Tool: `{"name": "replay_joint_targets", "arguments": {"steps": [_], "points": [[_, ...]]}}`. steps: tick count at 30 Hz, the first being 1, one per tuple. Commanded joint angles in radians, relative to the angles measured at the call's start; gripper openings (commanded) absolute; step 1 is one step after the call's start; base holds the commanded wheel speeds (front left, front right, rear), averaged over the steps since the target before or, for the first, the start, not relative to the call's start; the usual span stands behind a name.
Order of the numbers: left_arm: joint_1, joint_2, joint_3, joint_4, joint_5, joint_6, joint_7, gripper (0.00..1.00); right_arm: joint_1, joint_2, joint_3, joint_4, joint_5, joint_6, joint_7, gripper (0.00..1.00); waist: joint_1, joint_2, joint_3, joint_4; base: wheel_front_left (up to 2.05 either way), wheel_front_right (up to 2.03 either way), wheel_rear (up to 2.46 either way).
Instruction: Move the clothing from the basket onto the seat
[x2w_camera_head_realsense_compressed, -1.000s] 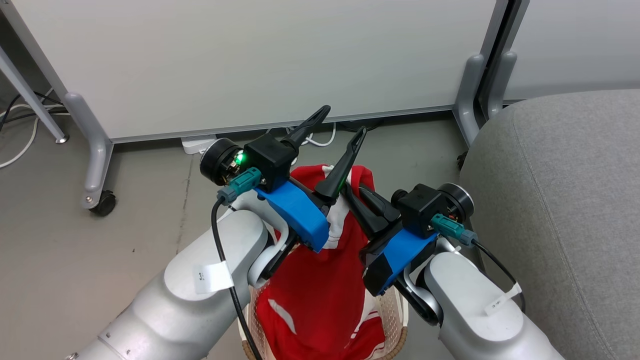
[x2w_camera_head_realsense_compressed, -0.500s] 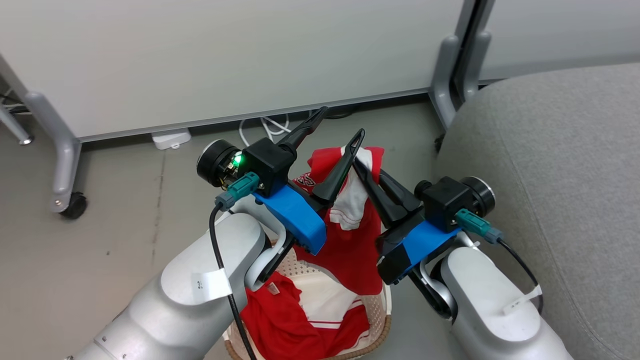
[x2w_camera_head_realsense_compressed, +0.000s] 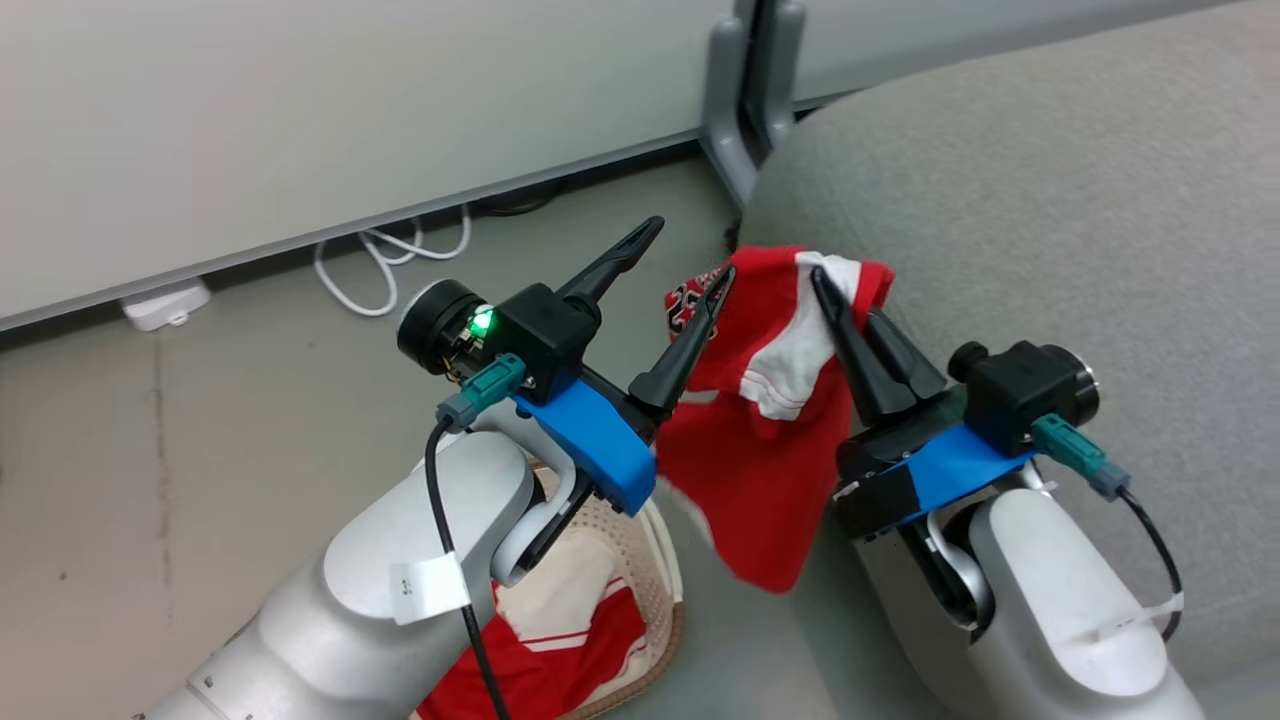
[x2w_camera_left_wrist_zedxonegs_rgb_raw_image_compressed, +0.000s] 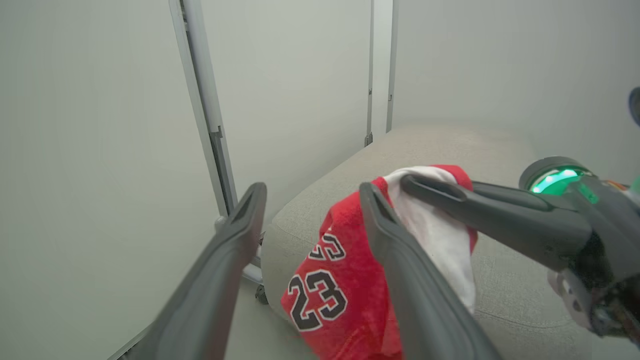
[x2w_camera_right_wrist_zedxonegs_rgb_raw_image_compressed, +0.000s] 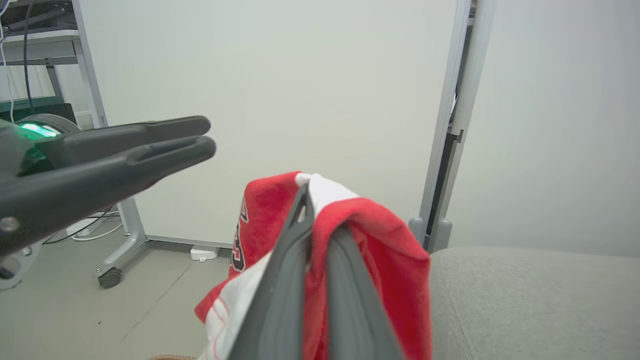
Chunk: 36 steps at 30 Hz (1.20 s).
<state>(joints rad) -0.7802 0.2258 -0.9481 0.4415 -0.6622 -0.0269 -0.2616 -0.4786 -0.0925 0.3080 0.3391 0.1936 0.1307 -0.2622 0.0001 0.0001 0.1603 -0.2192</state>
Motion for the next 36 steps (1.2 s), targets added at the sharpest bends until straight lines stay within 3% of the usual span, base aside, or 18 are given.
{"name": "replay_joint_targets", "arguments": {"steps": [1, 19, 28, 36], "points": [[-0.002, 0.003, -0.003, -0.002, 0.005, -0.002, -0.004, 1.0, 0.014, -0.007, -0.012, -0.015, -0.009, 0.0, -0.004, 0.0, -0.0001, -0.0001, 0.023, -0.045, 0.0, 0.0, 0.0], [-0.006, -0.024, -0.066, 0.008, 0.032, -0.017, 0.007, 1.0, 0.156, -0.02, -0.165, -0.149, -0.03, 0.0, -0.004, 0.0, -0.0001, -0.0001, 0.056, -0.183, 0.0, 0.0, 0.0], [-0.021, -0.025, -0.072, 0.009, 0.032, -0.013, 0.006, 1.0, 0.161, -0.005, -0.184, -0.179, -0.034, 0.0, -0.004, 0.0, -0.0001, -0.0001, 0.062, -0.187, 0.0, 0.0, 0.0], [-0.07, -0.002, -0.057, -0.027, 0.052, 0.0, 0.013, 1.0, 0.013, -0.013, -0.247, -0.218, -0.046, 0.0, -0.004, 0.0, -0.0001, -0.0001, 0.15, -0.156, 0.0, 0.0, 0.0]]}}
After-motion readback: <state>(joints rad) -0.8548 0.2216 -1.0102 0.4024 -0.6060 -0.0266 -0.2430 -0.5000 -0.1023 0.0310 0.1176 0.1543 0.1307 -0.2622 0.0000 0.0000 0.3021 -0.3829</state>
